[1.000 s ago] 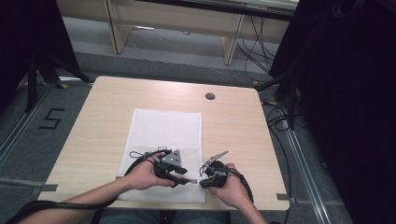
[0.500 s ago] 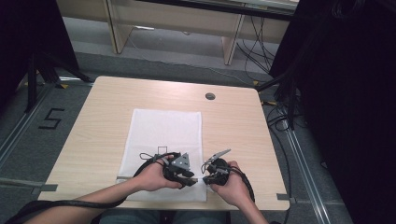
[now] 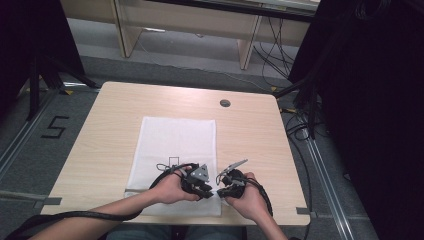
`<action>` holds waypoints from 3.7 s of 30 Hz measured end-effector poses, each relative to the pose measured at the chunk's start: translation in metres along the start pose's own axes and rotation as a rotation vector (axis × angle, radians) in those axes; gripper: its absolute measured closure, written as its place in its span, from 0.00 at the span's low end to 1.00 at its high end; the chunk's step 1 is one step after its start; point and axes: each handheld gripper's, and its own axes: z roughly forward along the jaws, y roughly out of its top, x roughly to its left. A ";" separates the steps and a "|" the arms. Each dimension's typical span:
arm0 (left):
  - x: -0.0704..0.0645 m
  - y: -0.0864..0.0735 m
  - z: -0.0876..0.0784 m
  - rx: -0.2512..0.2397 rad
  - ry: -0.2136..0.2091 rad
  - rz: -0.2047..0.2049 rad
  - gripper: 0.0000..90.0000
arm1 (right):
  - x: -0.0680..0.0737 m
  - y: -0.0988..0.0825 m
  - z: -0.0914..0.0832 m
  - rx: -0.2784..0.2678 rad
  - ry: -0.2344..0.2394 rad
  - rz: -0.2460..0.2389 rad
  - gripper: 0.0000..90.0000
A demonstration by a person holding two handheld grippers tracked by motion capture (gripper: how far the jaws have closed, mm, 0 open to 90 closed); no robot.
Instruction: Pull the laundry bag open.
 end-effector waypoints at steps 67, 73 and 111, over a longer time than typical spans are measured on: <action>-0.005 -0.003 -0.011 0.025 0.035 0.017 0.92 | 0.004 0.005 0.006 0.004 -0.034 -0.029 1.00; -0.005 -0.004 -0.014 0.019 0.039 0.013 0.92 | 0.005 0.005 0.006 0.005 -0.039 -0.033 1.00; -0.006 -0.009 -0.026 0.018 0.043 0.032 0.92 | 0.005 0.004 0.005 0.021 -0.039 -0.001 1.00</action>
